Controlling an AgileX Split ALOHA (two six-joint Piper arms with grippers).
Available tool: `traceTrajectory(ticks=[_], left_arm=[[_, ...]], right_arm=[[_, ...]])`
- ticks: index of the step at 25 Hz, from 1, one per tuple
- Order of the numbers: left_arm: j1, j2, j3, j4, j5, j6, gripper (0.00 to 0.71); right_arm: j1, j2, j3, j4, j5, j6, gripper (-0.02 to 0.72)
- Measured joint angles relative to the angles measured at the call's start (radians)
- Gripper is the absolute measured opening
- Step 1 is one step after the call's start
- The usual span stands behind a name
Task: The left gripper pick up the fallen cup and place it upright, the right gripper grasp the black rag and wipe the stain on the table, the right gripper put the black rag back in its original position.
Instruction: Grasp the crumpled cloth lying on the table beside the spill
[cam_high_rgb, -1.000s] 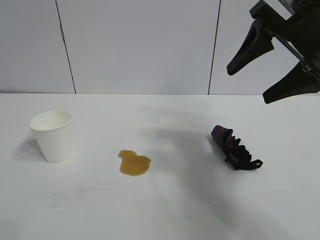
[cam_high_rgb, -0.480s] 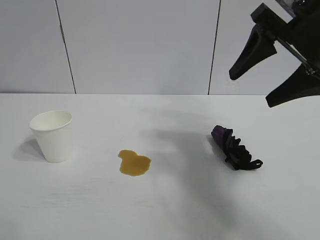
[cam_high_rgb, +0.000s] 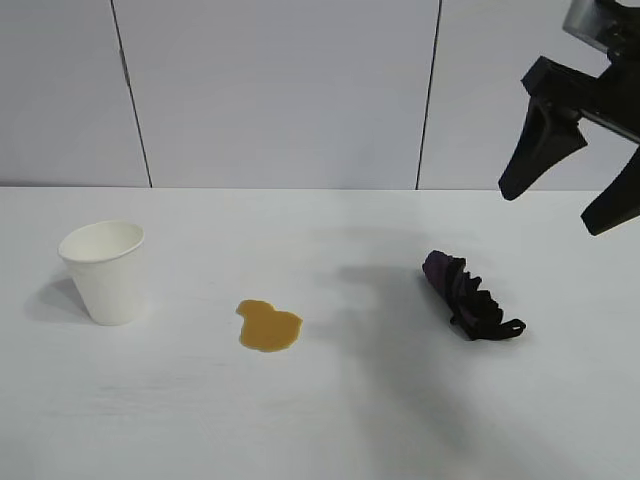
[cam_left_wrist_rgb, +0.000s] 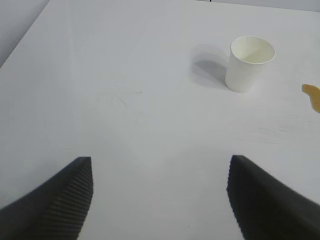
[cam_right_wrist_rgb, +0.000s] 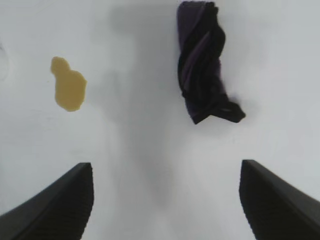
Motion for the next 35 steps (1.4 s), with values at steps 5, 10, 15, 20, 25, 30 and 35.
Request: traceTrajectory(ticks=[5,10,15,20,25,30,35], left_arm=[[0.0,0.0,0.0,0.0,0.0,0.0,0.539],[0.0,0.0,0.0,0.0,0.0,0.0,0.539],[0.0,0.0,0.0,0.0,0.0,0.0,0.539],[0.0,0.0,0.0,0.0,0.0,-0.001,0.539],[0.0,0.0,0.0,0.0,0.0,-0.001,0.539],[0.0,0.0,0.0,0.0,0.0,-0.001,0.539],[0.0,0.0,0.0,0.0,0.0,-0.001,0.539]], right_arm=[[0.0,0.082,-0.069,-0.021,0.028,0.022,0.554],[0.004,0.192,-0.166,-0.029,0.053,0.047,0.554],[0.086,0.288,-0.236,-0.143,0.054,0.086,0.554],[0.179,0.383,-0.299,-0.241,0.032,0.183,0.554],[0.192,0.448,-0.342,-0.26,0.001,0.213,0.51],[0.192,0.486,-0.345,-0.264,-0.023,0.216,0.502],[0.192,0.497,-0.345,-0.265,-0.049,0.216,0.502]])
